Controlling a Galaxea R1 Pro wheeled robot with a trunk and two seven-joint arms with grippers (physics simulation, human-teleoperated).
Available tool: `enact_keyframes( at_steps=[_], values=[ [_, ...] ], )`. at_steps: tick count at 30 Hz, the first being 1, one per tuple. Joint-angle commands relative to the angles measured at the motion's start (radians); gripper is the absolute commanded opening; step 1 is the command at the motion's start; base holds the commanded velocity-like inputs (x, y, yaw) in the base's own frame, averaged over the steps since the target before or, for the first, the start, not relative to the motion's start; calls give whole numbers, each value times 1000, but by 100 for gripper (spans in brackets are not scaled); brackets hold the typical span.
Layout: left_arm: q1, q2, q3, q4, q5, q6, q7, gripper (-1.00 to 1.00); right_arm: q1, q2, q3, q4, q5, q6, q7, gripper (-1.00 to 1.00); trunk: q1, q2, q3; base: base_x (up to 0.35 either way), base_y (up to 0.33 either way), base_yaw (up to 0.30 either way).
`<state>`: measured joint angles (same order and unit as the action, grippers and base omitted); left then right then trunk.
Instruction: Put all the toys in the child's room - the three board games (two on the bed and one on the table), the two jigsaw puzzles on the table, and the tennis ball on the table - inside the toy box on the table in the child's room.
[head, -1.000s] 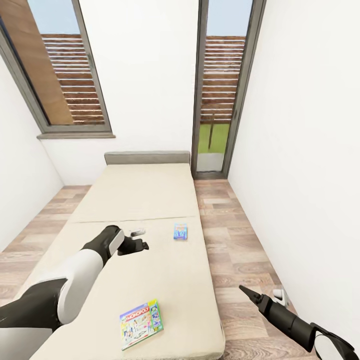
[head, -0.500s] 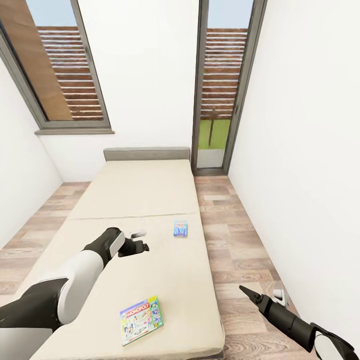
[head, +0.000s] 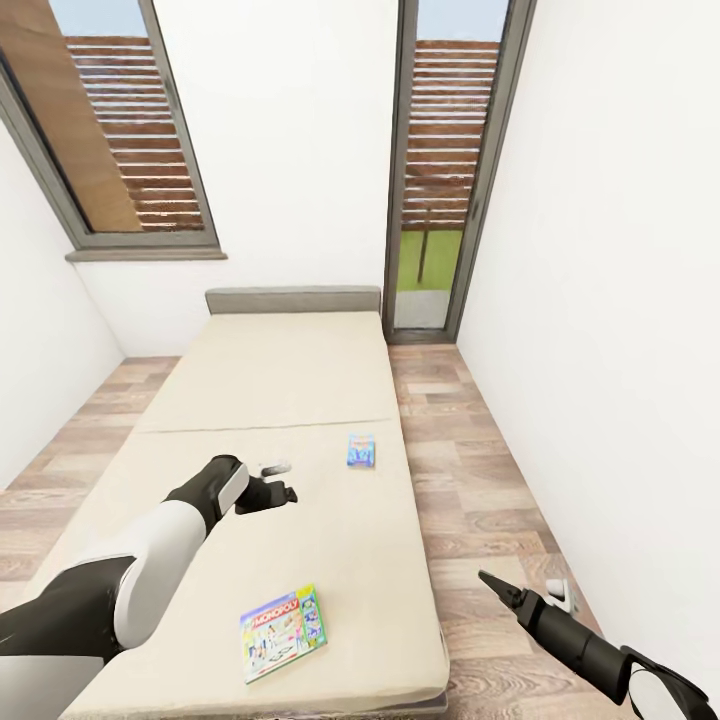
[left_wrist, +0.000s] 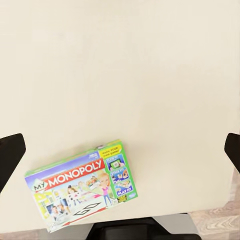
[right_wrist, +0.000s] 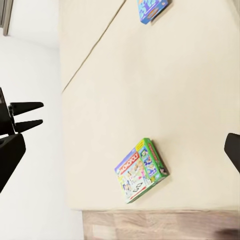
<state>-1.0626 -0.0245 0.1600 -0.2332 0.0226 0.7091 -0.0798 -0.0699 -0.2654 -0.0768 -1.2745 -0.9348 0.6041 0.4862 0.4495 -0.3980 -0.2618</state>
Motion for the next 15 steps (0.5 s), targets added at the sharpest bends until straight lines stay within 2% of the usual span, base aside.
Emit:
enact_keyframes(
  at_steps=[1,15],
  values=[
    [0,-1,4,-2,2,6,0,100,-1,0,-1,0,-6,8,0,100,0,-2,-4,0,0,0],
    [0,2,8,-1,5,8,6,100,-1,-1,-1,5,-6,8,-1,100,0,-2,-26,0,0,0]
  ],
)
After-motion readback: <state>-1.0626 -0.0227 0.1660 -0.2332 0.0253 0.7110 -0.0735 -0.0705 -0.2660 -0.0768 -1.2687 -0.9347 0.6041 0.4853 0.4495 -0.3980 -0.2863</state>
